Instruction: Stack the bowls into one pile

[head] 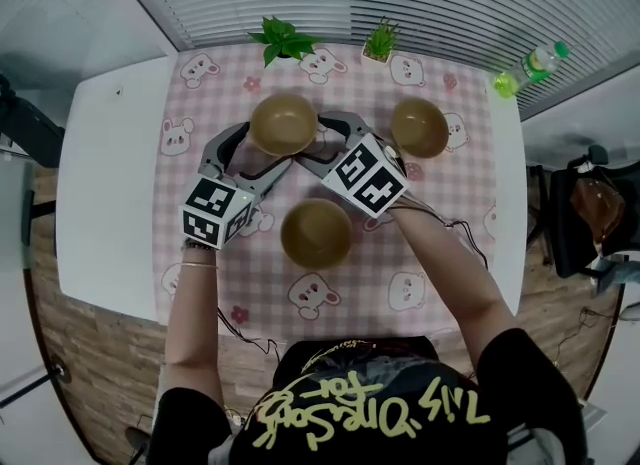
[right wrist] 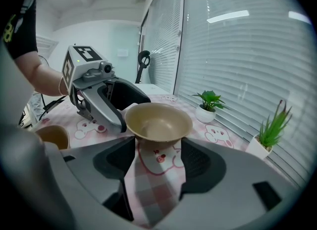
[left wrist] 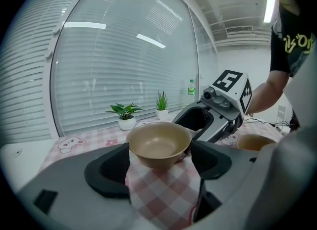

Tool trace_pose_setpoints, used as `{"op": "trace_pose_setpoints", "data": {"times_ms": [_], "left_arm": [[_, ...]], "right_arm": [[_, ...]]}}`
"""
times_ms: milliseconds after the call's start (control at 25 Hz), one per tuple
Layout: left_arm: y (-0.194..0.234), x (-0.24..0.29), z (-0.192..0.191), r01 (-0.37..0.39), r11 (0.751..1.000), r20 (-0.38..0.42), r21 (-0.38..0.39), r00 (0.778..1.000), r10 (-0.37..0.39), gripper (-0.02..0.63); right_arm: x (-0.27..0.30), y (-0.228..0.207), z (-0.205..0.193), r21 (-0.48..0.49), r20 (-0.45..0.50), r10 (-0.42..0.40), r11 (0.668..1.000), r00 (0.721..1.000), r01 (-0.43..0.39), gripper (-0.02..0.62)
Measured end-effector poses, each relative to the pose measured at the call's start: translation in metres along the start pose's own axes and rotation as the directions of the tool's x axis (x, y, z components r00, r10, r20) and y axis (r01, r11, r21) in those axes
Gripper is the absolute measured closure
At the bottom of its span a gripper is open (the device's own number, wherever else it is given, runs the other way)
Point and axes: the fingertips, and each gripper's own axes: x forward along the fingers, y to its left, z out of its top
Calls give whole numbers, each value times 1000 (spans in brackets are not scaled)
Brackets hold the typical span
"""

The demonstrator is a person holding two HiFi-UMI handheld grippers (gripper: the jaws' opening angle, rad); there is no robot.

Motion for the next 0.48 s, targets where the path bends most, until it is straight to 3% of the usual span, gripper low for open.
{"op": "trace_pose_setpoints", "data": {"times_ms": [480], "left_arm": [[-24,-20,58,3,999,71,45,997,-6,219]], "right_arm": [[-54,-4,35,-5,111,-38,999,993,39,301]]}}
